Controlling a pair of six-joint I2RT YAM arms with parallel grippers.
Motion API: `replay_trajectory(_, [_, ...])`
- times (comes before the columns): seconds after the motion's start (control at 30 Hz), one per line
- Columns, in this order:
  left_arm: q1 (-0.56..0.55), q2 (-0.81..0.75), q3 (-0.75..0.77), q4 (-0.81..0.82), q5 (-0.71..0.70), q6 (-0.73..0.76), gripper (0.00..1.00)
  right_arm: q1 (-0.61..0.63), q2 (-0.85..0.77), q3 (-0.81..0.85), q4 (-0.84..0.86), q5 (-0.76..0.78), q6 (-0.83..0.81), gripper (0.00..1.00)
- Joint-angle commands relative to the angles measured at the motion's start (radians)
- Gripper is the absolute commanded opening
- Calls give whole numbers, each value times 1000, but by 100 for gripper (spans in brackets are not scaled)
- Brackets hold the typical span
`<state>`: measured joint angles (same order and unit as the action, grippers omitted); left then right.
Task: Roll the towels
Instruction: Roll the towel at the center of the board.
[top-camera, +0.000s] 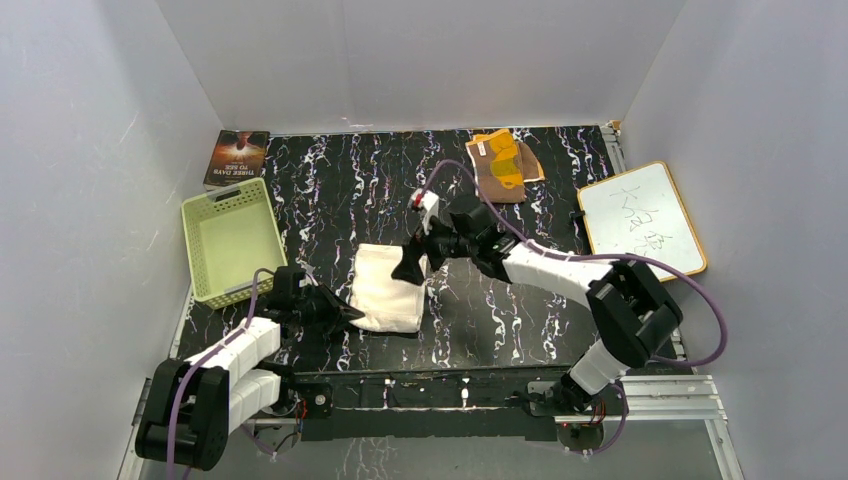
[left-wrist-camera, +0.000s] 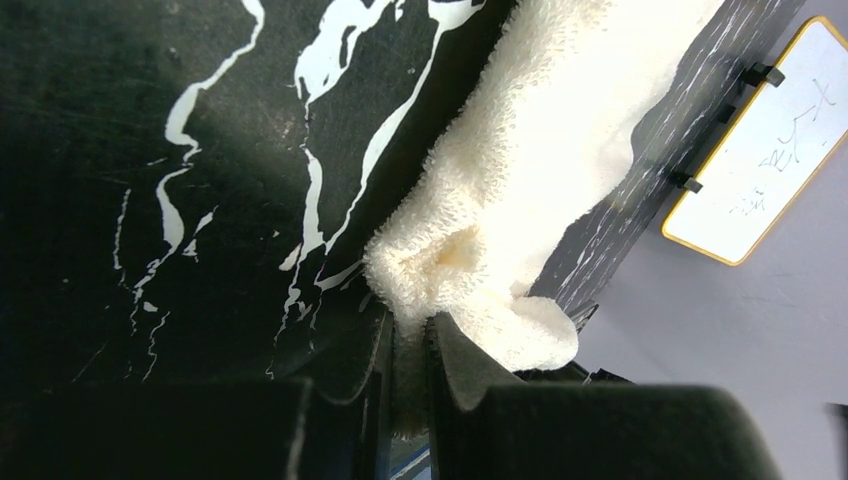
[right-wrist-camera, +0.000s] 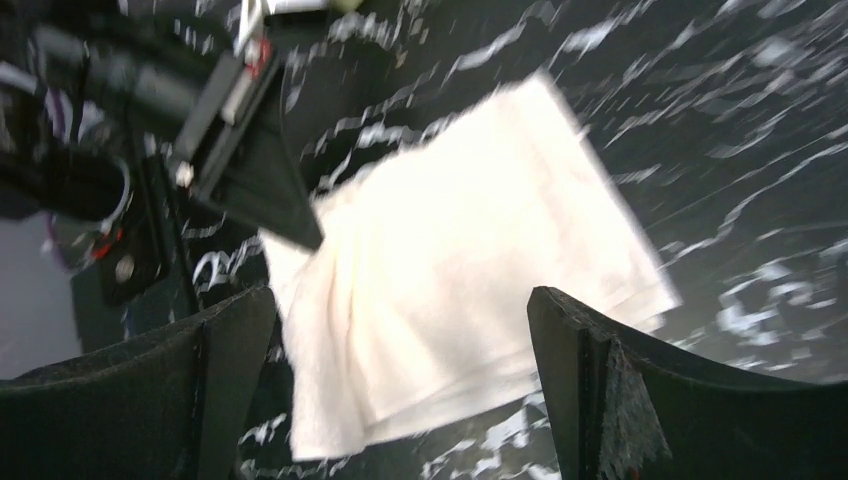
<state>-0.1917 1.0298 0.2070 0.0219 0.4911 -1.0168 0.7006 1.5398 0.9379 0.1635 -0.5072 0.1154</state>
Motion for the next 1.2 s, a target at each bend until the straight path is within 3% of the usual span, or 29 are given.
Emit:
replay_trajectory(0.0, [2,17,35,-34,41,42,0,25,56,12,-78,-155,1,98])
replay_trajectory(0.33, [2,-1,41,-61,40,60,0,50,329,286,-342,-294,-145,93])
replay_trajectory(0.63, [3,8,35,-59,50,62,0,146,382,362,-427,-260,-194,84])
replay_trajectory(0.77, [1,14,34,-55,50,63,0,167,387,364,-447,-253,-202,69])
replay_trajectory(1.17, [3,22,29,-60,49,69,0,208,471,450,-499,-275,-234,48])
